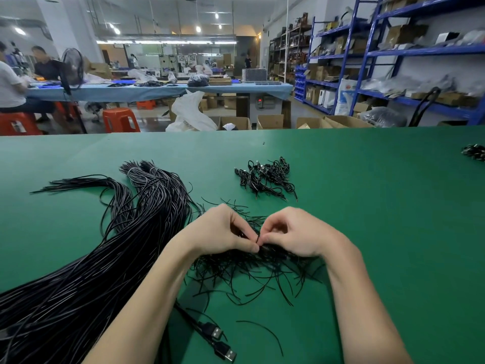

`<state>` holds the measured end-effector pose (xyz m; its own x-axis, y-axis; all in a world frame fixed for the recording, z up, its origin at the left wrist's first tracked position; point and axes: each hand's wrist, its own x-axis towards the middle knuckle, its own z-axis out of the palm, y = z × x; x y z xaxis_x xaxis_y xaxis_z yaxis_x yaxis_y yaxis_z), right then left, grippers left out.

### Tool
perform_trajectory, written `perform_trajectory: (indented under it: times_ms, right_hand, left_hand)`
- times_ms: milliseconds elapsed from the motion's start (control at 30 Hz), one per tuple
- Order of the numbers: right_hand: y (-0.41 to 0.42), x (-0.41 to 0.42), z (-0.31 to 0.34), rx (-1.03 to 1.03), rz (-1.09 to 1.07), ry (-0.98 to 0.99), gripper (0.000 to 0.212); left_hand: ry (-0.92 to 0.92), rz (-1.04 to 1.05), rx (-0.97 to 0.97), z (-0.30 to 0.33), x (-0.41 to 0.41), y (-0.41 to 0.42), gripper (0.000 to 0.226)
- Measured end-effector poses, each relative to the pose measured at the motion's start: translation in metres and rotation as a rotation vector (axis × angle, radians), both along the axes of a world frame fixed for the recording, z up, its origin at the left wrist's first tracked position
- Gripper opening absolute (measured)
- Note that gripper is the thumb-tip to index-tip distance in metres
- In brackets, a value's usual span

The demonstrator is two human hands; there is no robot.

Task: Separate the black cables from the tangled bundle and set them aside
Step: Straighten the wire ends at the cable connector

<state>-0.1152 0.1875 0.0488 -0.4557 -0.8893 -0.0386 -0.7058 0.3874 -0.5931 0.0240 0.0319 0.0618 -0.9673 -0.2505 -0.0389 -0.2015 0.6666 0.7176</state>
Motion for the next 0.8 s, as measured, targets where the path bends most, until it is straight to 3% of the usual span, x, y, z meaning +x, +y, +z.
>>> perform_trajectory:
  times_ms: [167,300,433,533,667,800]
  right_hand:
    - [-0.027,0.02,-0.005,-0.236,-0.249,0.175,0.012]
    - [-0.033,0.021,-0.012,-0.419,-0.317,0.071,0.02]
    - [-0.029,0.019,-0.015,-0.542,-0.385,-0.272,0.015]
    - [-0.03,0.02,-0.013,-0.573,-0.398,-0.421,0.012]
    - [-0.027,0.019,-0.009,-0.548,-0.352,-0.511,0.01]
    - [-0.021,0.015,-0.008,-0.564,-0.367,-0.542,0.007]
  left_hand:
    - [0.242,0.347,-0.124,-0.001,-0.008,0.006,0.011]
    - [0.395,0.461,-0.106,-0.009,-0.012,0.008,0.013]
    - [0.501,0.422,-0.189,-0.017,-0.017,0.011,0.015]
    - [0.545,0.356,-0.246,-0.023,-0.019,0.013,0.023]
    - [0.545,0.293,-0.349,-0.027,-0.017,0.011,0.044]
    - [0.581,0.222,-0.455,-0.027,-0.017,0.016,0.037]
